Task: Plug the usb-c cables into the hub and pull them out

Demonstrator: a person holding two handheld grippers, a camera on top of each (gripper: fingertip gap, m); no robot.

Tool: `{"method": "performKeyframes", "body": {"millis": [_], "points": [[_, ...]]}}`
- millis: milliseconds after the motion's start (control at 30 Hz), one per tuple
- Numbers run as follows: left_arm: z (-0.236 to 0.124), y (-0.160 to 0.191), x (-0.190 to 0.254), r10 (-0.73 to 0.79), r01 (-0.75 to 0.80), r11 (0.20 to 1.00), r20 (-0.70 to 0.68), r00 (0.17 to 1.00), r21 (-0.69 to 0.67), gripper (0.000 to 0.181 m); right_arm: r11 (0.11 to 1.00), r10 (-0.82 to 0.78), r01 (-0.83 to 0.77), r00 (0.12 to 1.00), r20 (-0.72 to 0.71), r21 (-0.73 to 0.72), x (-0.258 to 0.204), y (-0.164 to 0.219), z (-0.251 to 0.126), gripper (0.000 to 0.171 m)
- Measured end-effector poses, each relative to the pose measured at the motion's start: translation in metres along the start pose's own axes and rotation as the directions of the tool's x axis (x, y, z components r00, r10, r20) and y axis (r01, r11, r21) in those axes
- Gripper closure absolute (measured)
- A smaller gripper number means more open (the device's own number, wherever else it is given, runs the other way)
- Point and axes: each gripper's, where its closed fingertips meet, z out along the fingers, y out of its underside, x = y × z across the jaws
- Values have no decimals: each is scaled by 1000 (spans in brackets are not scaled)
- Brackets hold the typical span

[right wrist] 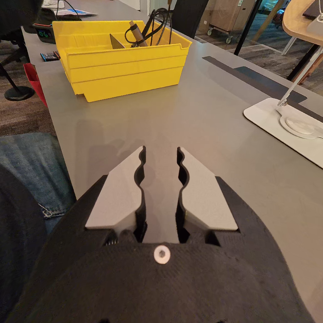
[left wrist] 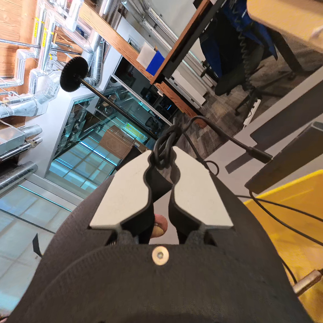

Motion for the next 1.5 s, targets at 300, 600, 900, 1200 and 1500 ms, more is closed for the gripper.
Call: {"method": "performKeyframes", "body": {"millis": [300,600,900,1200,1500], "points": [[4,-37,-23,-92,90,993,23,996,71,168,1000,-12,12,1000,-8,4,-1,-2,-1,138],[7,-67,-57,-148,139,981,62,987,132,171,1000,-9,9,1000,-13,9,-3,-4,0,135],[-14,-113,-79,-197,185,958,32,980,221,172,999,-6,7,1000,-23,38,0,-10,-1,127],[-74,-191,-6,-169,259,888,-255,952,380,172,963,182,-185,983,33,198,27,-32,-14,116],[-117,-217,122,117,173,865,-524,844,471,172,805,284,-335,942,178,490,71,-120,-70,128]]}}
